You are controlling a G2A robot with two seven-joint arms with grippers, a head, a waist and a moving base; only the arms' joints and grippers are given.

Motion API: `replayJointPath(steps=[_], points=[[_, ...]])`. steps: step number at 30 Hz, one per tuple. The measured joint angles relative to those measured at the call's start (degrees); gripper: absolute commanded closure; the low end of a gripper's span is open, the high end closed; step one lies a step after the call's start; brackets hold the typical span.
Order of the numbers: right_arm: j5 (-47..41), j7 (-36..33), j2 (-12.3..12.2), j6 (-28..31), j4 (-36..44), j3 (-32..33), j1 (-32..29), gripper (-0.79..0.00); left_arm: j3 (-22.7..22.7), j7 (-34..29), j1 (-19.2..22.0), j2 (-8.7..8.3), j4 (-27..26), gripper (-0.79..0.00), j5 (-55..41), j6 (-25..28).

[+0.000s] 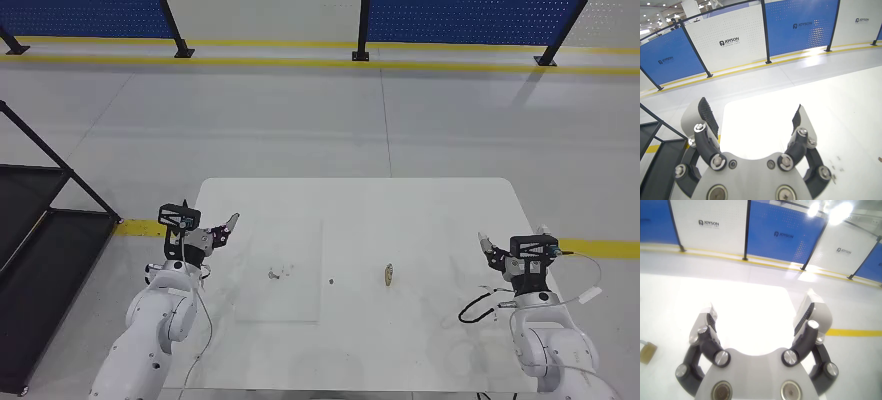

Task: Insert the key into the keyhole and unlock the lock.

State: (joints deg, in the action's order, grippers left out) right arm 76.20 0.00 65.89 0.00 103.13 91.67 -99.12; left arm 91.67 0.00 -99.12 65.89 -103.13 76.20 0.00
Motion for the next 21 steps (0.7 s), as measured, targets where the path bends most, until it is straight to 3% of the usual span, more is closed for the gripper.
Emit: replayJointPath(steps=[3, 11, 16, 21], points=[[0.0, 0.0, 0.0, 0.0, 0.0, 0.0, 0.0, -0.785, -0.6, -1.2, 0.3, 0.08, -0.2, -0.785, -1.0, 0.7], [0.0, 0.0, 0.0, 0.0, 0.0, 0.0, 0.0, -0.785, -2.8, -16.9, 3.0, 0.66, -6.5, -0.785, -10.1, -0.2], [0.0, 0.0, 0.0, 0.0, 0.0, 0.0, 0.0, -0.785, -4.2, -32.8, 4.4, 0.8, -11.6, -0.785, -16.5, -2.3], [0.0, 0.0, 0.0, 0.0, 0.0, 0.0, 0.0, -0.785, -5.1, -50.5, 8.6, 0.84, -12.7, -0.785, -23.7, -6.9]])
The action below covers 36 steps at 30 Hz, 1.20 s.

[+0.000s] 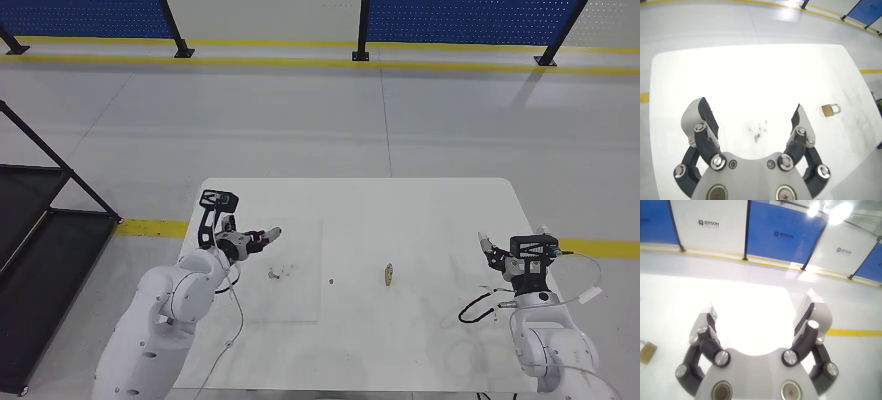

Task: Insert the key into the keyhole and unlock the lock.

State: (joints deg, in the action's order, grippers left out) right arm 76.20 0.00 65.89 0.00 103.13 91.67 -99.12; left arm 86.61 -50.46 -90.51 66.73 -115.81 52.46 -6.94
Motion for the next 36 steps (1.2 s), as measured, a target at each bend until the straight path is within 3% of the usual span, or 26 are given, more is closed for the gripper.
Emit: replayJointPath(steps=[6, 13, 19, 27, 29, 32, 36], points=[[0.0, 0.0, 0.0, 0.0, 0.0, 0.0, 0.0, -0.785, -2.2, -15.8, 6.4, -0.07, 2.2, -0.785, -2.1, -5.7], [0.0, 0.0, 0.0, 0.0, 0.0, 0.0, 0.0, -0.785, -4.6, -26.9, 10.8, -0.17, 5.9, -0.785, -2.0, -11.5], [0.0, 0.0, 0.0, 0.0, 0.0, 0.0, 0.0, -0.785, -6.1, -29.1, 11.3, -0.13, 7.9, -0.785, -2.9, -14.6], [0.0, 0.0, 0.0, 0.0, 0.0, 0.0, 0.0, -0.785, -5.4, -27.3, 8.4, -0.38, 8.0, -0.785, -4.3, -15.4], [0.0, 0.0, 0.0, 0.0, 0.0, 0.0, 0.0, -0.785, -5.2, -26.8, 7.8, -0.41, 8.1, -0.686, -5.3, -15.3], [0.0, 0.0, 0.0, 0.0, 0.0, 0.0, 0.0, -0.785, -5.3, -26.0, 7.0, -0.56, 8.6, -0.425, -4.8, -14.4], [0.0, 0.0, 0.0, 0.0, 0.0, 0.0, 0.0, -0.785, -5.4, -25.4, 6.7, -0.66, 9.1, -0.268, -5.6, -14.2]])
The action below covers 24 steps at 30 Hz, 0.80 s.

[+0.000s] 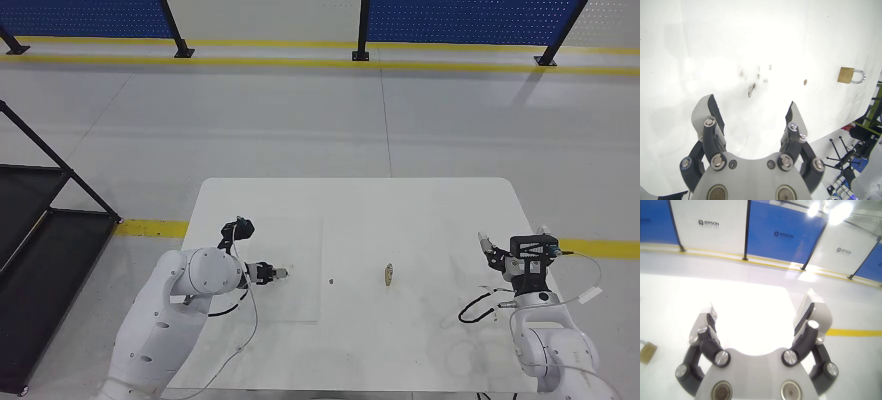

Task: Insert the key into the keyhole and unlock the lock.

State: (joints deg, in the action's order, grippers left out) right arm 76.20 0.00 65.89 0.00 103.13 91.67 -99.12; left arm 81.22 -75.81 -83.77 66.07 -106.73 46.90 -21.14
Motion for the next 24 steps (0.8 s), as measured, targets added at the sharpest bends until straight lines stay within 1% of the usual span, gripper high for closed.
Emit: replayJointPath(steps=[5, 8, 12, 14, 22, 24], points=[[0.0, 0.0, 0.0, 0.0, 0.0, 0.0, 0.0, -0.785, -0.4, 0.9, -0.1, -0.08, 1.1, -0.252, -0.9, 0.5], [0.0, 0.0, 0.0, 0.0, 0.0, 0.0, 0.0, -0.785, -1.1, 1.2, 0.2, -0.11, 2.2, -0.203, -1.1, 1.0], [0.0, 0.0, 0.0, 0.0, 0.0, 0.0, 0.0, -0.785, -1.9, 1.6, 1.0, -0.1, 3.7, -0.111, -1.7, 0.9], [0.0, 0.0, 0.0, 0.0, 0.0, 0.0, 0.0, -0.785, -2.1, 1.6, 1.2, -0.14, 4.0, -0.092, -1.8, 0.9], [0.0, 0.0, 0.0, 0.0, 0.0, 0.0, 0.0, -0.785, -2.6, 2.0, 1.9, -0.32, 5.8, -0.092, -2.2, 1.0], [0.0, 0.0, 0.0, 0.0, 0.0, 0.0, 0.0, -0.785, -2.7, 2.2, 2.1, -0.37, 6.3, -0.074, -2.4, 1.0]])
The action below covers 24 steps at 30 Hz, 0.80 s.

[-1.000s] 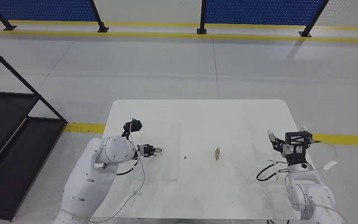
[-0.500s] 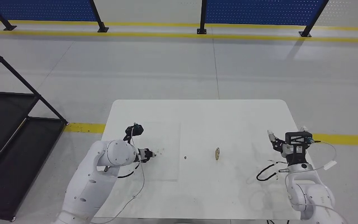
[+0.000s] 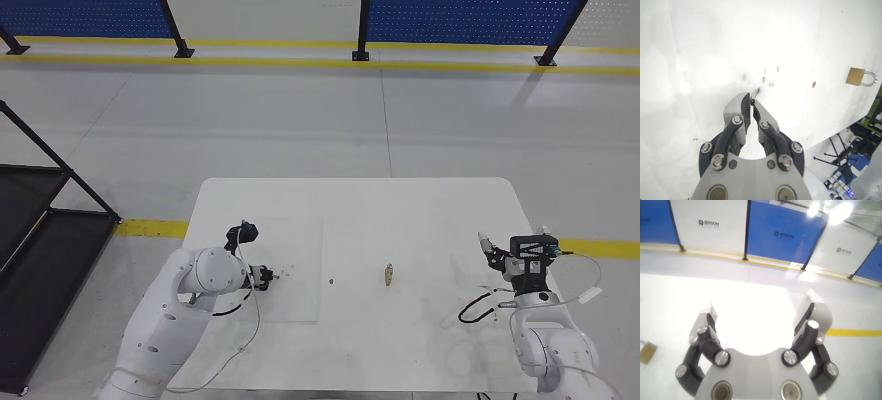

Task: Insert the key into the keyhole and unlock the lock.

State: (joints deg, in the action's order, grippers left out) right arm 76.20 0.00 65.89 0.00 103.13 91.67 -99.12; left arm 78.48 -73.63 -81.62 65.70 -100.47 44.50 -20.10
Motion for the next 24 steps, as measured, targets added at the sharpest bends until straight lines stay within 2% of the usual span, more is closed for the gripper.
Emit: replayJointPath(steps=[3, 11, 19, 24], points=[[0.0, 0.0, 0.0, 0.0, 0.0, 0.0, 0.0, -0.785, -0.1, 0.2, 0.3, -0.06, 0.4, 0.0, -0.3, 0.0], [0.0, 0.0, 0.0, 0.0, 0.0, 0.0, 0.0, -0.785, 0.0, 0.5, 0.6, -0.32, 0.0, 0.0, -0.9, 0.1], [0.0, 0.0, 0.0, 0.0, 0.0, 0.0, 0.0, -0.785, 1.6, 0.0, -0.6, -0.96, -6.4, 0.0, 0.5, 0.6], [0.0, 0.0, 0.0, 0.0, 0.0, 0.0, 0.0, -0.785, 4.3, 1.4, -1.3, -1.02, -9.2, 0.0, -5.4, 1.1]])
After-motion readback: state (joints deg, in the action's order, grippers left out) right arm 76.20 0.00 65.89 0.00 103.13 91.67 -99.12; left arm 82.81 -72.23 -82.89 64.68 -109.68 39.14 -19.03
